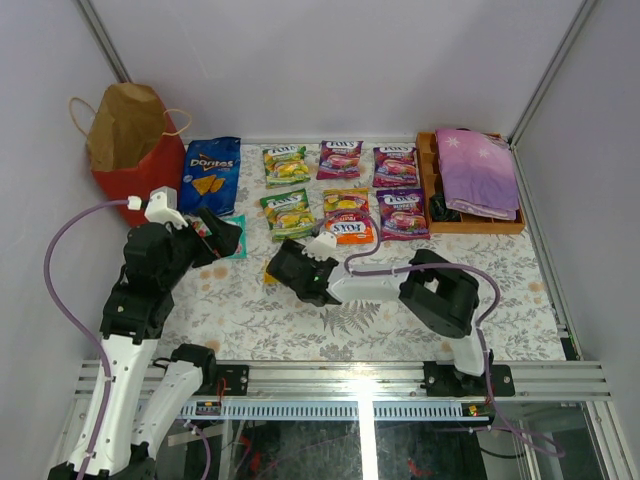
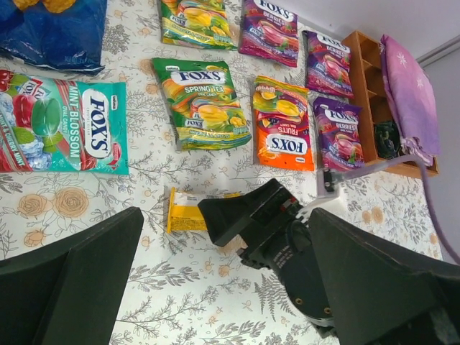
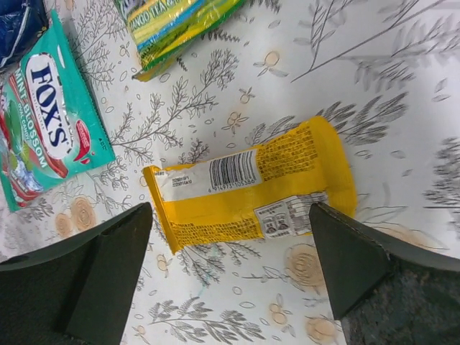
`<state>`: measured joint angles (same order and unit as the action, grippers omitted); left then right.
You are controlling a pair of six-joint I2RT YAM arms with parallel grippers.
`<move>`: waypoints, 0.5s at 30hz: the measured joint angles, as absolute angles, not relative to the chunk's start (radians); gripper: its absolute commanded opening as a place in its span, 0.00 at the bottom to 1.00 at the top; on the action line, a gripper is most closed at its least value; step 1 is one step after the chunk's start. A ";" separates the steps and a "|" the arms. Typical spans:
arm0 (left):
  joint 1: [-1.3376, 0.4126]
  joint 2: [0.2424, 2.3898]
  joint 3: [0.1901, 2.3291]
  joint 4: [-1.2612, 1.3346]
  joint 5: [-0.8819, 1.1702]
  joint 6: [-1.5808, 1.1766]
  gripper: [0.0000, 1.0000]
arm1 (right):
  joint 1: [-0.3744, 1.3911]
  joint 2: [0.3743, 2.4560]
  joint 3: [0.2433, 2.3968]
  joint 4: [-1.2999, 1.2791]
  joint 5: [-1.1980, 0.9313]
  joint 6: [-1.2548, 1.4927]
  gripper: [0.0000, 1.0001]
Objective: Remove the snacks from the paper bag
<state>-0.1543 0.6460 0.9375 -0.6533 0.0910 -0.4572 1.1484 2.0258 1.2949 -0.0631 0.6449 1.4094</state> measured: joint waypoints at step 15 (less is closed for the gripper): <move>-0.154 0.601 0.909 -0.648 0.096 -0.368 1.00 | 1.148 1.214 0.901 0.052 0.690 0.760 0.99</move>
<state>-0.1543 0.6006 0.9089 -0.6479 0.0963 -0.3683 1.1484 1.2144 0.9009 0.0517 0.6895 0.7605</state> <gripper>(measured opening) 0.997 0.993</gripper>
